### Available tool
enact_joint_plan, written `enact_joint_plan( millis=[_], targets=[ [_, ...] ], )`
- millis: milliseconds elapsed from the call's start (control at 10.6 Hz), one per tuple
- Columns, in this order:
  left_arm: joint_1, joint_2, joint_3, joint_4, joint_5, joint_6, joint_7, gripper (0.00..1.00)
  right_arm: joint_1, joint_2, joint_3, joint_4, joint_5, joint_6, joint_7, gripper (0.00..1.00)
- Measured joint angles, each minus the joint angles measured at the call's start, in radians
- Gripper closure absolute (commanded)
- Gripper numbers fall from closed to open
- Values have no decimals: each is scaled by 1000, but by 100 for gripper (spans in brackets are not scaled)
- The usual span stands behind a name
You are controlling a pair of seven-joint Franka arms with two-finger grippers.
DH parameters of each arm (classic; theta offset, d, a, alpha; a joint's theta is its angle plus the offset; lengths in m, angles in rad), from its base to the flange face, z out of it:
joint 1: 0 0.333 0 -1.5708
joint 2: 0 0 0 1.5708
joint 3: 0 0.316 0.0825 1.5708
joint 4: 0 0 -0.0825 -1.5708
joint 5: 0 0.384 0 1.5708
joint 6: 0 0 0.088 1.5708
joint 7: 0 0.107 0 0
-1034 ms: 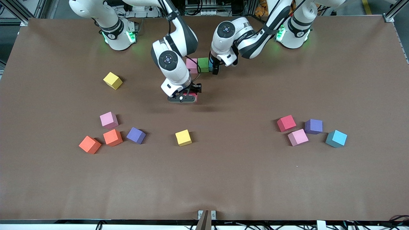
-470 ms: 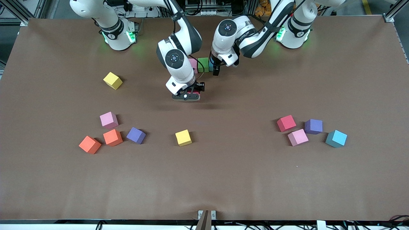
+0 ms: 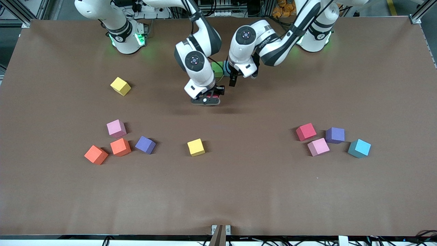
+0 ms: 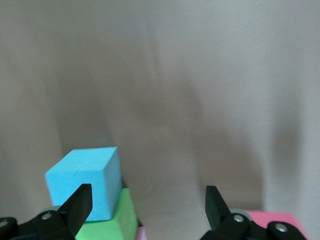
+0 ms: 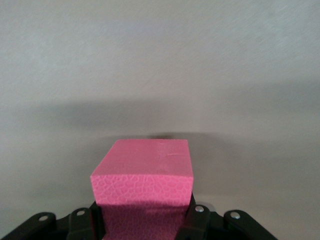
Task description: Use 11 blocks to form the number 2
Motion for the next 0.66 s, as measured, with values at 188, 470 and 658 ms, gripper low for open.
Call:
enact_joint_plan(
  millis=[188, 470, 658],
  targets=[
    [87, -1, 4, 16, 1, -30, 165, 0, 19, 30, 20, 30, 1, 10, 35, 93],
    [220, 0, 9, 16, 2, -64, 449, 0, 66, 60, 24, 42, 1, 26, 64, 95],
    [312, 1, 11, 15, 42, -73, 626, 0, 87, 67, 25, 43, 1, 26, 84, 96]
  ],
)
